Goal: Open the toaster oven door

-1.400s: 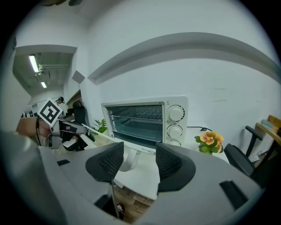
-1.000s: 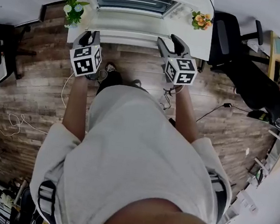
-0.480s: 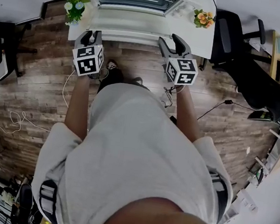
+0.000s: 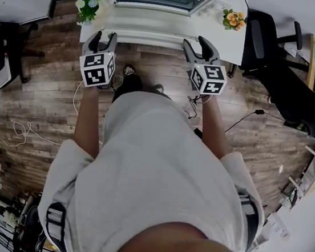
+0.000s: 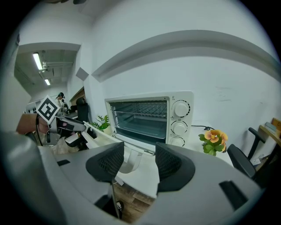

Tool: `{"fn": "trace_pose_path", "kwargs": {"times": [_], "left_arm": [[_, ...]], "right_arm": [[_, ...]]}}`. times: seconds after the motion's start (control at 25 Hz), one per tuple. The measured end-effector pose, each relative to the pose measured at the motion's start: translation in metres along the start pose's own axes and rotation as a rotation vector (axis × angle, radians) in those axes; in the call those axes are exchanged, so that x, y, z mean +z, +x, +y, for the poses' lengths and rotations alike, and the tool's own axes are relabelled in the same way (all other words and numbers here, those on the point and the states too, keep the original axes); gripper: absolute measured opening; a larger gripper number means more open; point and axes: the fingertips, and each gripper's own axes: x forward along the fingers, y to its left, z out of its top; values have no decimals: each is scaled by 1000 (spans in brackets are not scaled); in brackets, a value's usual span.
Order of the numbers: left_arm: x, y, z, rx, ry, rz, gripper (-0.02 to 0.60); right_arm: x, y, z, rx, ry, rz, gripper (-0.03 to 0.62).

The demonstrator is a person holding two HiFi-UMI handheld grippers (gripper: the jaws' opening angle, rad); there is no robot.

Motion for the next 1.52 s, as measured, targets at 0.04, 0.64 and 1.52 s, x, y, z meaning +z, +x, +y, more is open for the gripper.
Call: {"fn": "trace_pose_path", "kwargs": {"times": [0.04,0.64,1.52], "left_arm": [[1,-1,1,-9,-9,-1,193],[22,-10,0,-151,-100,-64,216],[2,-1,-5,-193,-55,-21,252]], "right_arm": [[0,0,0,-1,0,1,222],[-11,-2,4,-4,-5,41,222],[-24,-2,8,0,3,64,227]]}}
